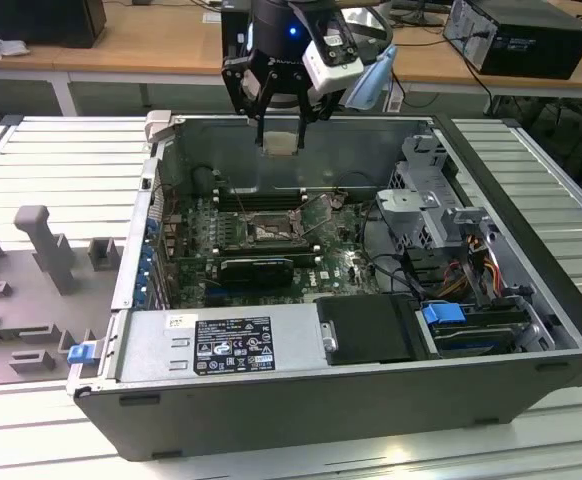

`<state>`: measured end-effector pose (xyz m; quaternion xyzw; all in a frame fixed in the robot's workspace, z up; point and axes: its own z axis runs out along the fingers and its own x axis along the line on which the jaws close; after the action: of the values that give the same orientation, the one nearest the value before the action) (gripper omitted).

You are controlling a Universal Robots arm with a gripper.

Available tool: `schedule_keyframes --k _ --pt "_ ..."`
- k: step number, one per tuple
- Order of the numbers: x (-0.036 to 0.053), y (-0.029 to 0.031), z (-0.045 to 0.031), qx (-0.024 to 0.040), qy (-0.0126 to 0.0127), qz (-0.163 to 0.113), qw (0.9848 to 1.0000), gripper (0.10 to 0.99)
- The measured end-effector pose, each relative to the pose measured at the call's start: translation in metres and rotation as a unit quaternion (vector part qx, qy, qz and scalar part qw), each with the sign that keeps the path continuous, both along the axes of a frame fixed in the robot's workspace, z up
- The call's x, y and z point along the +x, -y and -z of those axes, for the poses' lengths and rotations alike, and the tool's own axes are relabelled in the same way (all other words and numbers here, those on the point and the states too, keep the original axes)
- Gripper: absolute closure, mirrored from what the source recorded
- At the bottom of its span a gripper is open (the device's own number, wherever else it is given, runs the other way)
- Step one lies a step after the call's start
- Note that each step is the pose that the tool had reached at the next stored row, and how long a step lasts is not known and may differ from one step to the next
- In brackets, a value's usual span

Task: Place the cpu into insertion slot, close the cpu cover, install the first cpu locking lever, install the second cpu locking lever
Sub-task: 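Place the cpu into insertion slot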

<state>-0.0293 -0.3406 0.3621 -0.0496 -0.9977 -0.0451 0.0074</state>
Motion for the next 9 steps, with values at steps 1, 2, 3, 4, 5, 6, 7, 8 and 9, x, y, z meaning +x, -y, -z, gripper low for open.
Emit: schedule_keyframes --k 1,2,3,4,5,6,7,8,9 --pt "0.0 0.0 0.0 0.0 0.0 0.005 1.0 0.557" --pt "0.0 0.0 0.0001 0.0 0.0 0.012 0.9999 0.557" --pt "0.0 0.0 0.0001 -0.0001 0.0 0.015 0.9999 0.557" --pt "0.0 0.0 0.0002 -0.0001 0.0 0.018 0.9998 0.557" --pt "0.0 0.0 0.0002 -0.0002 0.0 0.022 0.9998 0.557" --pt "0.0 0.0 0.0002 -0.0002 0.0 0.025 0.9997 0.557" --pt "0.0 0.0 0.0003 -0.0004 0.0 0.03 0.9995 0.557" --pt "0.0 0.0 0.0005 -0.0004 0.0 0.034 0.9994 0.557" --pt "0.0 0.0 0.0005 -0.0004 0.0 0.036 0.9993 0.557"
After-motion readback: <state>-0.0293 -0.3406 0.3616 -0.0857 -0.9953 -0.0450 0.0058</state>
